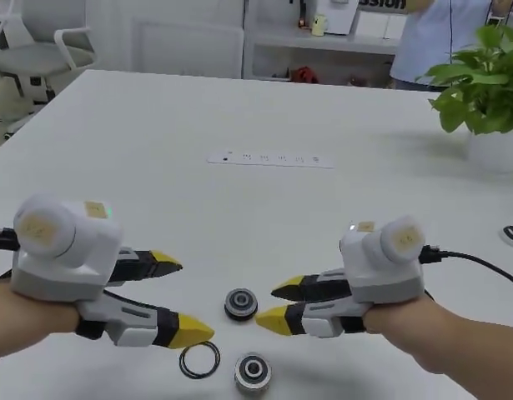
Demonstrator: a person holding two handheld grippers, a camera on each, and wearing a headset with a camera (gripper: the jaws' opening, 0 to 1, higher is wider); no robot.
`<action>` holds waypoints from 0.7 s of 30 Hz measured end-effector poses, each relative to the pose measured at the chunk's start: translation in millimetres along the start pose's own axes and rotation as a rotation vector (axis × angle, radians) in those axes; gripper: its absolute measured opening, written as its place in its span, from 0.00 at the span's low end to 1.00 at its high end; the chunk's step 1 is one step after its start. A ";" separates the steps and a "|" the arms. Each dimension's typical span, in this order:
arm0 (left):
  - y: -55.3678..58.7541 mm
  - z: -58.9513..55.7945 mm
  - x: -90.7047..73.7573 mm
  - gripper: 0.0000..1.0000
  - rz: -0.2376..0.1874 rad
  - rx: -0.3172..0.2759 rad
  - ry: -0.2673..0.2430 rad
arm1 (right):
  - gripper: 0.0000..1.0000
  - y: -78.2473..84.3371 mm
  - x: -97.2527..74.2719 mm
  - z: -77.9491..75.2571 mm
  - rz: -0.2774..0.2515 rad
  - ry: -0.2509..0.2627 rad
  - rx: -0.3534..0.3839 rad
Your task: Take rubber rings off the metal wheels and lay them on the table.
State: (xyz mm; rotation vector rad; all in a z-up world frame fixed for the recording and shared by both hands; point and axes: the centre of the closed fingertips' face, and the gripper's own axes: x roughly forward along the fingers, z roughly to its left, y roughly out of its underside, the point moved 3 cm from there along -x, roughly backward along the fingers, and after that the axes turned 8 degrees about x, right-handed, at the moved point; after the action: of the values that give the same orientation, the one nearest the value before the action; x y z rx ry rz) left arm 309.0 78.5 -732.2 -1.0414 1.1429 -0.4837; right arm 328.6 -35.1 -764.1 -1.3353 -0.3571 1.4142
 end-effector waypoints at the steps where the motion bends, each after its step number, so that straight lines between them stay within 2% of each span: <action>1: -0.4 1.2 1.3 0.66 -0.002 -0.003 -0.001 | 0.32 0.1 0.5 -1.0 -0.001 0.002 0.000; 21: 1.6 10.4 27.6 0.58 0.004 -0.004 0.025 | 0.32 5.9 11.9 -10.2 0.006 -0.007 -0.003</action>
State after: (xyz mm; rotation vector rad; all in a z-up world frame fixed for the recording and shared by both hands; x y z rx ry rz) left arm 328.8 62.3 -747.0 -1.0392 1.1681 -0.4920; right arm 337.2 -31.8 -778.0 -1.3352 -0.3609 1.4239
